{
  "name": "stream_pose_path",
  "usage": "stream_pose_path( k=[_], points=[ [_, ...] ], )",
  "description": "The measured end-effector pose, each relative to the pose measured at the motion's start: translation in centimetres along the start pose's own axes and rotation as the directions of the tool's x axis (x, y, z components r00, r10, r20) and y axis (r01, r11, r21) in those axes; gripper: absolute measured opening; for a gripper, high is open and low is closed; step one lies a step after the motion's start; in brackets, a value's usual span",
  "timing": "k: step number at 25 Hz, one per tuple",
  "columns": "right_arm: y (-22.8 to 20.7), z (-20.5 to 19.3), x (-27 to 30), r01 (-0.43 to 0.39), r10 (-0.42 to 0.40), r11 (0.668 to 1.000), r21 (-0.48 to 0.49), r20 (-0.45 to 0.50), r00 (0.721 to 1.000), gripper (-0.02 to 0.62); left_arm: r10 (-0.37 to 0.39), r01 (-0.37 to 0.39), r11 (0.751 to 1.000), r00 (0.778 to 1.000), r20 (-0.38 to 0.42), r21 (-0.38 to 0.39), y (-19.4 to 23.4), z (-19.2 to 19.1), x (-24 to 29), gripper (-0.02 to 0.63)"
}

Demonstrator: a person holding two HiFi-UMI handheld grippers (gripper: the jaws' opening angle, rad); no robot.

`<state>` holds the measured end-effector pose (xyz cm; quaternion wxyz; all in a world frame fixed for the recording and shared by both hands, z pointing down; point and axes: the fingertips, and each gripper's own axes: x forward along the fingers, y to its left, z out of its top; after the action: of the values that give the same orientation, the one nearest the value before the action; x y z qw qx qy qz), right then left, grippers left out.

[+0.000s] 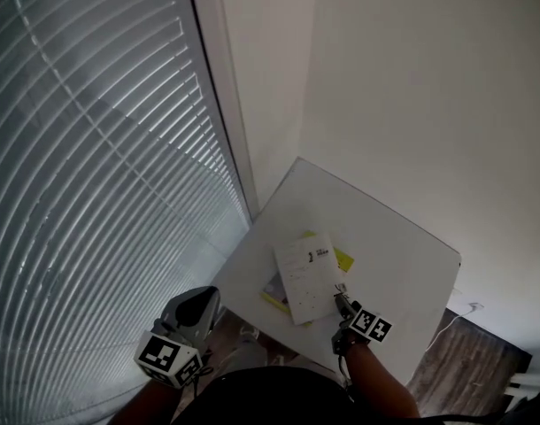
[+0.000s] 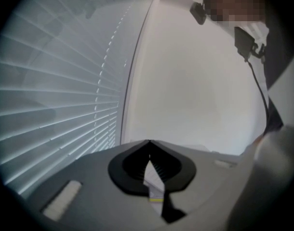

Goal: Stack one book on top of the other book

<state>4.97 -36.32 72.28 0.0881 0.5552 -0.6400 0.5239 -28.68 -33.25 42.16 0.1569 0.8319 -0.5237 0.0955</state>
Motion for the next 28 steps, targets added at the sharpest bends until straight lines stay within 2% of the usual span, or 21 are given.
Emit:
stream_pose_path(
  k=[10, 11, 13, 14, 16, 22, 28],
  points=[
    [-0.5, 1.9, -2.0, 0.035, -0.035, 0.999, -0.010, 0.074, 0.997, 0.320, -0.063, 0.063, 0.998, 0.998, -0.012, 0.002, -1.4, 0.1, 1.9, 0.006],
    [-0.6, 2.0, -2.2, 0.038, -0.037, 0.999, -0.011, 0.077, 0.996, 0.300, -0.070, 0.070, 0.998, 0.997, -0.016, 0.002, -1.6, 0.0, 2.0, 0.006],
    [-0.9, 1.9, -2.6, 0.049, -0.046, 0.998, -0.027, 0.084, 0.995, 0.206, -0.083, 0.083, 0.997, 0.996, -0.020, -0.002, -1.8, -0.3, 2.4, 0.006],
    [-1.0, 2.0, -2.7, 0.056, -0.052, 0.998, -0.041, 0.088, 0.995, 0.119, -0.089, 0.089, 0.996, 0.996, -0.020, -0.003, -1.9, -0.4, 2.5, 0.006],
    [-1.1, 2.2, -3.0, 0.066, -0.059, 0.995, -0.069, 0.099, 0.993, 0.010, -0.100, 0.100, 0.995, 0.995, -0.020, 0.000, -2.1, -0.5, 2.8, 0.006],
    [-0.6, 2.9, -3.8, 0.062, -0.049, 0.993, -0.096, 0.132, 0.990, 0.003, -0.121, 0.121, 0.993, 0.993, -0.017, 0.014, -2.4, 0.0, 3.3, 0.006],
    [-1.0, 3.2, -5.0, 0.072, -0.058, 0.994, -0.084, 0.158, 0.986, 0.003, -0.141, 0.142, 0.990, 0.990, -0.014, 0.028, -2.9, 0.8, 3.7, 0.006]
  ],
)
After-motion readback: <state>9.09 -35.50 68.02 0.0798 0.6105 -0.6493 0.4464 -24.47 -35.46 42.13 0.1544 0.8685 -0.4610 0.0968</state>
